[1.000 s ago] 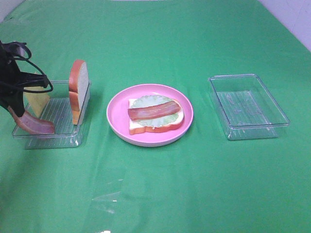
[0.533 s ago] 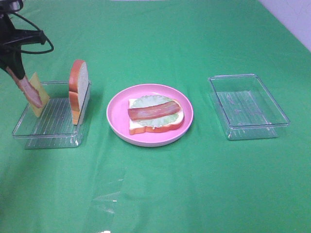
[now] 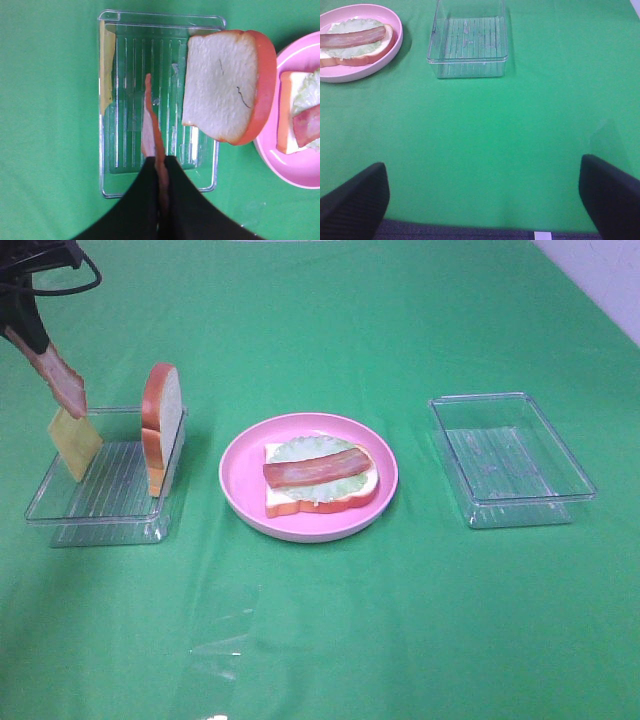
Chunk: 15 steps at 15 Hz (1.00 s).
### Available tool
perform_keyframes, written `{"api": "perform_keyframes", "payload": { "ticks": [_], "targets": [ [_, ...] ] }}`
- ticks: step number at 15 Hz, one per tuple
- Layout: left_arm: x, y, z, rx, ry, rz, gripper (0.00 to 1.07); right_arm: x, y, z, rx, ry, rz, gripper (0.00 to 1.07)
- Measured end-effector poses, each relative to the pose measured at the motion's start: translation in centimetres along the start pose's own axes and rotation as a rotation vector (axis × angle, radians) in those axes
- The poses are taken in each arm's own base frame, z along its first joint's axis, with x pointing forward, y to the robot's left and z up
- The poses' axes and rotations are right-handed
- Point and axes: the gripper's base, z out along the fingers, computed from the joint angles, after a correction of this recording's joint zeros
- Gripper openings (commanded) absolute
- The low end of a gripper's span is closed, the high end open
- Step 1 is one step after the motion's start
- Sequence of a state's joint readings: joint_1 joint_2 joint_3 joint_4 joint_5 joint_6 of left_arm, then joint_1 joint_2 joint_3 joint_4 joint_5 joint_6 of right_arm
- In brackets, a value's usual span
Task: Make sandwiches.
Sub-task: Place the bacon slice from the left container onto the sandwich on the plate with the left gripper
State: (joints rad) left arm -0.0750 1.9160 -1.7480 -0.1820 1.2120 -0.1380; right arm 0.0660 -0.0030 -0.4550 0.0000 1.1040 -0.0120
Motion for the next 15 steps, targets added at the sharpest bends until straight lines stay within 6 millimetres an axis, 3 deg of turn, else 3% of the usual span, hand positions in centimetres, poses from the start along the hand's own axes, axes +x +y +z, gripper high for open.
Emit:
{"api": "perform_keyframes", "payload": {
  "ticks": [4, 5, 9, 12, 15],
  "targets": [
    [-0.3, -2.0, -1.0, 0.092, -0.024, 0.004, 0.00, 0.0, 0.0, 0.0, 0.000, 0.000, 0.000, 0.98],
    [-0.2, -4.6, -1.8, 0.138, -0.058, 0.056, 0.00, 0.0, 0.0, 0.0, 0.000, 0.000, 0.000, 0.98],
    [0.1, -9.9, -2.5, 0.262, -0.168, 0.130, 0.00, 0.0, 0.0, 0.0, 0.000, 0.000, 0.000, 0.98],
    [1.1, -13.9, -1.9, 0.372, -0.202, 0.161, 0.00, 0.0, 0.0, 0.0, 0.000, 0.000, 0.000, 0.98],
    [2.4, -17.4, 1.0, 0.428, -0.162, 0.188, 0.00, 0.0, 0.0, 0.0, 0.000, 0.000, 0.000, 0.98]
  ]
}}
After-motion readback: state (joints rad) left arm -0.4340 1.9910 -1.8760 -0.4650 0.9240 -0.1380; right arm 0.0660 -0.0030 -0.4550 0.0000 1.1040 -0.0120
